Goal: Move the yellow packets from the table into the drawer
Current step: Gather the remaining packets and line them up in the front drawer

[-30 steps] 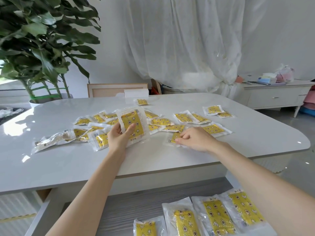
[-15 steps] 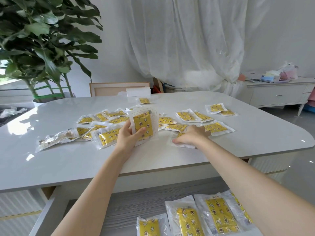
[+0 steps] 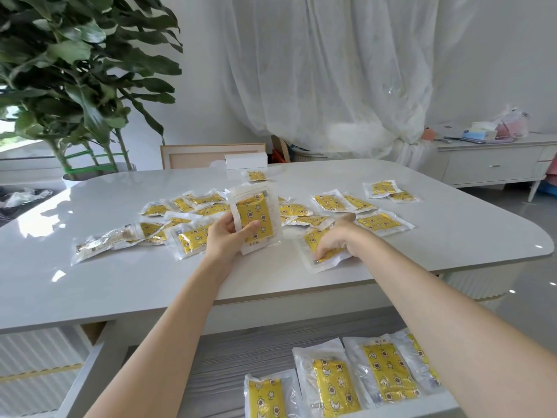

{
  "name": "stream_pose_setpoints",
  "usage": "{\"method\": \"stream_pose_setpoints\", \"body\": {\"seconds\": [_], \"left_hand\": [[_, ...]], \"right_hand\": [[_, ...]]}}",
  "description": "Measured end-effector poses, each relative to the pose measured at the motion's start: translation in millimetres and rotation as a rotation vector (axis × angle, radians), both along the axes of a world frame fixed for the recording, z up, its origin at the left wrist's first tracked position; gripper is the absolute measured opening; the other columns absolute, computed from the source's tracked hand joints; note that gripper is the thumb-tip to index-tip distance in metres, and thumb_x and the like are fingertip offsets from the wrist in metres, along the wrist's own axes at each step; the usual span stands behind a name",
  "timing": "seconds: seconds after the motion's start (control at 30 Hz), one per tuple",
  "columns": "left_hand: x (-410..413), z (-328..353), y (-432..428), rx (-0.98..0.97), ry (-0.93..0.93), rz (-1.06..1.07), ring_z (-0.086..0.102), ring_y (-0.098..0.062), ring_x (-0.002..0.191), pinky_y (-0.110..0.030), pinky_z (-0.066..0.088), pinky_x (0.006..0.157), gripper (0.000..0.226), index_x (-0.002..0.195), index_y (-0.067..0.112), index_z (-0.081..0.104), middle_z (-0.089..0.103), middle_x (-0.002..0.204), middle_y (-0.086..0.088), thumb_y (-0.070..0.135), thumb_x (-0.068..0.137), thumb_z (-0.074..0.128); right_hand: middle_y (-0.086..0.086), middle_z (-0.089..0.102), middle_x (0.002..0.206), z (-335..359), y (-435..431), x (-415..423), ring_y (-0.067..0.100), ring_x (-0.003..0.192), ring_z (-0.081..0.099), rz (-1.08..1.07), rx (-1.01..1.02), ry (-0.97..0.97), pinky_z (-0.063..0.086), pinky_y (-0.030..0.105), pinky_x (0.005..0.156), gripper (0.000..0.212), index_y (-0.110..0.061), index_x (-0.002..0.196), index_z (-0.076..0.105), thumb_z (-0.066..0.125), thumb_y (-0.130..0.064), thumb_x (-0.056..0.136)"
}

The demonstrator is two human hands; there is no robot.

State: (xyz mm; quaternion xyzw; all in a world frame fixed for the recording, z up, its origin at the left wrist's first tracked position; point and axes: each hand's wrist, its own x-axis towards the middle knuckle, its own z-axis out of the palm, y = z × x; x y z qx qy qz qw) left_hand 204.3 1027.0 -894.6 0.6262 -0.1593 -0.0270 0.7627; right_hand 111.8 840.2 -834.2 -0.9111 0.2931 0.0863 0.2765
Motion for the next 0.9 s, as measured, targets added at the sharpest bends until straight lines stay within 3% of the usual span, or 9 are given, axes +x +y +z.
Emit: {"method": "stream_pose_setpoints", "body": {"seconds": [0.03, 0.1, 0.2, 0.3, 0.4, 0.57, 0.7, 0.77, 0.9], "left_hand": [[-1, 1, 0, 0.004, 0.004, 0.004, 0.072, -0.016, 0.087, -0.028, 0.059, 0.072, 0.032, 0.108, 0.008, 0.067, 0.073, 0.098, -0.003, 0.002, 0.077, 0.074], [-5, 3, 1, 0.014, 0.022, 0.011, 0.072, -0.018, 0.087, -0.032, 0.059, 0.074, 0.033, 0.106, 0.008, 0.067, 0.074, 0.097, -0.004, 0.002, 0.075, 0.076], [-13, 6, 2, 0.004, 0.048, 0.014, 0.072, -0.021, 0.088, -0.034, 0.059, 0.076, 0.031, 0.103, 0.009, 0.068, 0.073, 0.099, -0.006, 0.002, 0.074, 0.076], [-27, 6, 6, -0.017, 0.067, 0.013, 0.072, -0.022, 0.086, -0.035, 0.06, 0.075, 0.029, 0.101, 0.009, 0.069, 0.073, 0.098, -0.007, 0.002, 0.074, 0.076], [-45, 6, 11, 0.027, 0.059, 0.053, 0.072, -0.014, 0.075, -0.027, 0.06, 0.065, 0.024, 0.094, 0.012, 0.069, 0.073, 0.091, -0.003, 0.002, 0.073, 0.077], [-64, 9, 37, 0.05, 0.036, 0.129, 0.071, -0.009, 0.076, -0.023, 0.058, 0.071, 0.021, 0.091, 0.016, 0.068, 0.073, 0.092, 0.0, 0.006, 0.075, 0.077], [-84, 16, 71, 0.125, 0.022, 0.091, 0.072, -0.01, 0.081, -0.023, 0.057, 0.07, 0.028, 0.096, 0.019, 0.067, 0.074, 0.093, 0.002, 0.006, 0.074, 0.078], [-92, 19, 91, 0.199, 0.083, -0.006, 0.073, -0.014, 0.08, -0.026, 0.058, 0.064, 0.035, 0.102, 0.016, 0.066, 0.074, 0.094, -0.001, 0.005, 0.071, 0.079], [-105, 9, 126, 0.346, 0.237, -0.337, 0.07, -0.028, 0.097, -0.044, 0.058, 0.08, 0.054, 0.111, 0.008, 0.063, 0.071, 0.108, -0.012, 0.006, 0.061, 0.083]], "right_hand": [[0.016, 0.034, 0.148, 1, -1, -2, 0.028, 0.123, 0.045, 0.014, 0.017, 0.019, 0.042, 0.032, 0.09, 0.074, -0.004, 0.143, 0.032, 0.073, -0.011, 0.082], [0.012, 0.041, 0.14, 4, -1, -7, 0.023, 0.103, 0.046, 0.07, 0.063, 0.086, 0.039, 0.029, 0.081, 0.052, -0.011, 0.134, 0.046, 0.067, -0.011, 0.087], [0.008, 0.049, 0.118, 6, -4, -11, 0.021, 0.081, 0.052, 0.005, 0.215, 0.106, 0.043, 0.03, 0.083, 0.025, -0.015, 0.111, 0.049, 0.061, -0.009, 0.09], [0.01, 0.059, 0.113, 11, -1, -16, 0.021, 0.078, 0.06, -0.034, 0.218, 0.112, 0.053, 0.03, 0.081, 0.01, -0.011, 0.103, 0.05, 0.052, -0.008, 0.094], [0.009, 0.064, 0.096, 19, 11, -26, 0.018, 0.069, 0.062, 0.004, 0.279, 0.106, 0.056, 0.027, 0.056, 0.008, -0.007, 0.102, 0.052, 0.046, -0.009, 0.098], [0.006, 0.063, 0.08, 25, 34, -43, 0.017, 0.068, 0.063, 0.111, 0.471, -0.026, 0.057, 0.034, 0.07, 0.008, -0.006, 0.09, 0.055, 0.051, -0.002, 0.096], [0.011, 0.064, 0.097, 16, 44, -56, 0.022, 0.086, 0.064, 0.179, 0.558, -0.038, 0.056, 0.039, 0.083, 0.009, -0.005, 0.097, 0.056, 0.057, 0.001, 0.091], [0.013, 0.068, 0.106, 5, 47, -63, 0.02, 0.085, 0.066, 0.258, 0.585, -0.005, 0.056, 0.035, 0.082, 0.024, -0.008, 0.11, 0.053, 0.06, 0.002, 0.09], [0.004, 0.065, 0.107, -29, 52, -76, 0.016, 0.085, 0.067, 0.438, 0.574, 0.153, 0.058, 0.029, 0.072, 0.051, -0.016, 0.13, 0.043, 0.065, 0.0, 0.087]]}}
